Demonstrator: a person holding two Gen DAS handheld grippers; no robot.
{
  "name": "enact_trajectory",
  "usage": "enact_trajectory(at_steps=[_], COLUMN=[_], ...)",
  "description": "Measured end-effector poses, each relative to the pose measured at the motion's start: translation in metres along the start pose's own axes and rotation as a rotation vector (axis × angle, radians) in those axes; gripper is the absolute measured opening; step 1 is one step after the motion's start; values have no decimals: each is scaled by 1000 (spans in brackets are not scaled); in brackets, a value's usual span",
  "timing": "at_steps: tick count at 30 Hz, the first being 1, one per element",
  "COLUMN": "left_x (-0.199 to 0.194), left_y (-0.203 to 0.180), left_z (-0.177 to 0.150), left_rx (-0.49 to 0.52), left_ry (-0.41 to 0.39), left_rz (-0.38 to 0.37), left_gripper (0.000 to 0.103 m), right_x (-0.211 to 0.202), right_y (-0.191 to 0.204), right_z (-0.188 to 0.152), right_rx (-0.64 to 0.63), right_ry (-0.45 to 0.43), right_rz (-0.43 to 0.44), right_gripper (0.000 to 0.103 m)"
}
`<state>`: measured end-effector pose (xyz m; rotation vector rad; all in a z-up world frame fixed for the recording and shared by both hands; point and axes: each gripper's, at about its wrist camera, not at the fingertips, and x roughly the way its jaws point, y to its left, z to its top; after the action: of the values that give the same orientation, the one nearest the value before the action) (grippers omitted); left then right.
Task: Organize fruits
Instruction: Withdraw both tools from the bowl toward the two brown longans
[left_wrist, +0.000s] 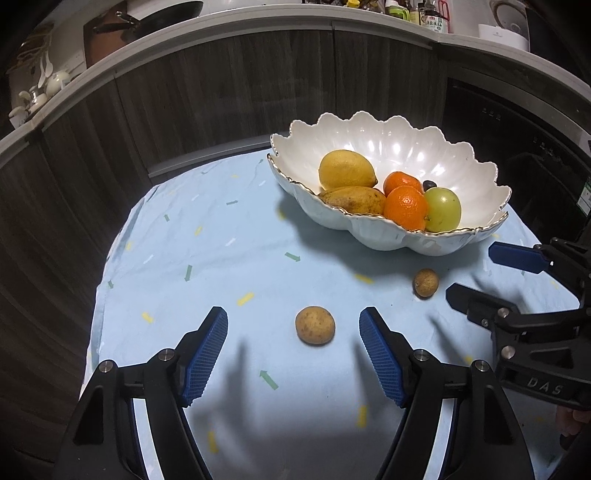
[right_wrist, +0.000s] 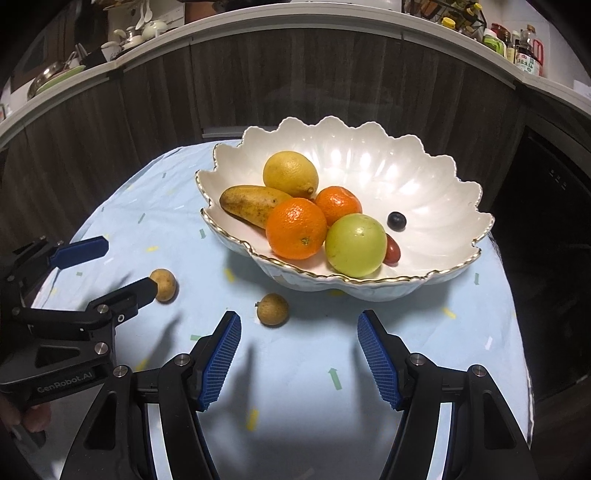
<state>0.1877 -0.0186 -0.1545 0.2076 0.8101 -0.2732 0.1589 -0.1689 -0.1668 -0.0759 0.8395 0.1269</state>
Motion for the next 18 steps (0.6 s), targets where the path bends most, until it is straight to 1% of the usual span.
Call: enact_trajectory(at_steps=[4,8,14,18], left_x=[7,13,21,27], left_y=[0,1,1,-3], left_z=[0,-2,-2,-3], left_rx=[2,9,5,21], left_ry=[5,16,26,44], left_rz=[-9,-8,-10,-17], left_gripper=[73,69,68,59], right_x=[7,15,23,28], right_y=[2,3,6,8], right_z=[-1,-1,1,3], right_rx=[6,11,5,2], right_ry=[6,16,20,27], right_rz=[19,32,44,53], right_gripper=[66,63,61,57])
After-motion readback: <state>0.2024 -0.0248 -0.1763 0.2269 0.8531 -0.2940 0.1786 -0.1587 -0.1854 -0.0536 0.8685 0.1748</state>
